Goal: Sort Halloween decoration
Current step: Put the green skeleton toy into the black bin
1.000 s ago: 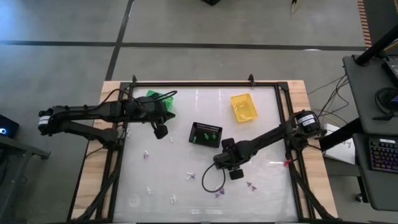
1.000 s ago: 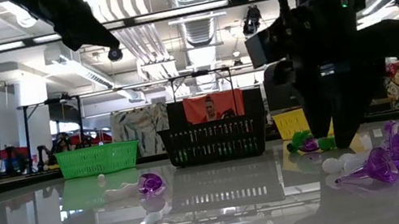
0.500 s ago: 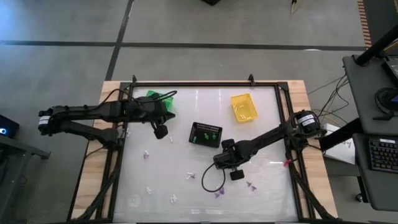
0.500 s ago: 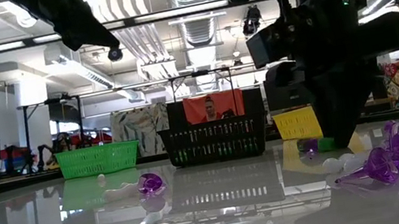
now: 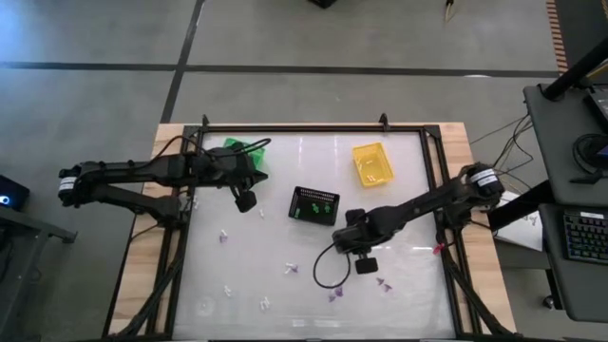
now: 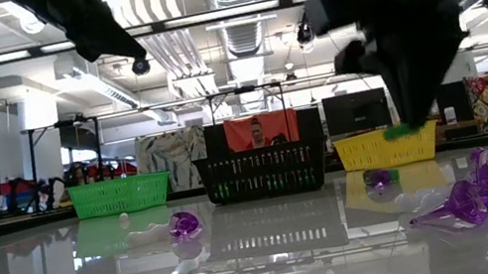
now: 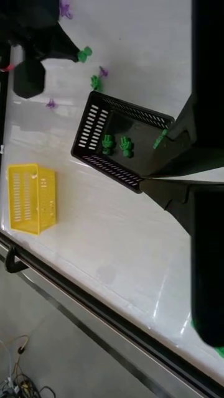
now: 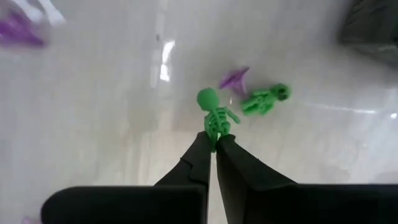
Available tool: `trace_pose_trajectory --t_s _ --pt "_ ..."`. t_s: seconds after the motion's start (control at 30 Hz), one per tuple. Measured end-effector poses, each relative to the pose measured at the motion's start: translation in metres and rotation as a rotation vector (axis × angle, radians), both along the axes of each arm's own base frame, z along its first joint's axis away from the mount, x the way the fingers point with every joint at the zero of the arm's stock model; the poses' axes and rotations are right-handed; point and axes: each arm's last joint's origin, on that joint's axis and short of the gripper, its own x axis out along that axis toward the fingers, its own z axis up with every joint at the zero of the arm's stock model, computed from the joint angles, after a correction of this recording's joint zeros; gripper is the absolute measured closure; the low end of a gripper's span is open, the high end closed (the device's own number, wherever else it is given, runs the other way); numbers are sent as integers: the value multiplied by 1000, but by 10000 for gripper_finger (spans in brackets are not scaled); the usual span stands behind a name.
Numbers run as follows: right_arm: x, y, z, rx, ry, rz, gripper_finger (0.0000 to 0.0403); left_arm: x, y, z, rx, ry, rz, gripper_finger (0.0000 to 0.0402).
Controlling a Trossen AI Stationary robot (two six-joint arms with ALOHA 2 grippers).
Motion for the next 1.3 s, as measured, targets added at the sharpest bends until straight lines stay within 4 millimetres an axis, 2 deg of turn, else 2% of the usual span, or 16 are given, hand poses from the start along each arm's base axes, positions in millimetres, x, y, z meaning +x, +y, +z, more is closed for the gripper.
trace_pose_trajectory --t_s 0.17,0.33,0.53,0.7,0.8,1.13,1.3 --pt "1 -6 20 -14 -125 -69 391 1 0 1 1 -12 0 402" --pt "21 -30 32 0 -319 -211 391 2 0 3 5 -38 -1 402" --pt "46 -71 24 32 -436 -347 390 3 0 4 7 -52 -2 402" --pt "57 -103 18 59 -451 -454 390 3 0 4 4 -51 -1 402" --pt "61 -116 19 52 -456 -487 390 3 0 4 3 -51 0 402" --pt "67 -120 18 25 -458 -440 389 3 0 4 2 -46 0 402" --pt "67 -121 18 -8 -464 -454 360 3 0 4 -1 -46 1 402"
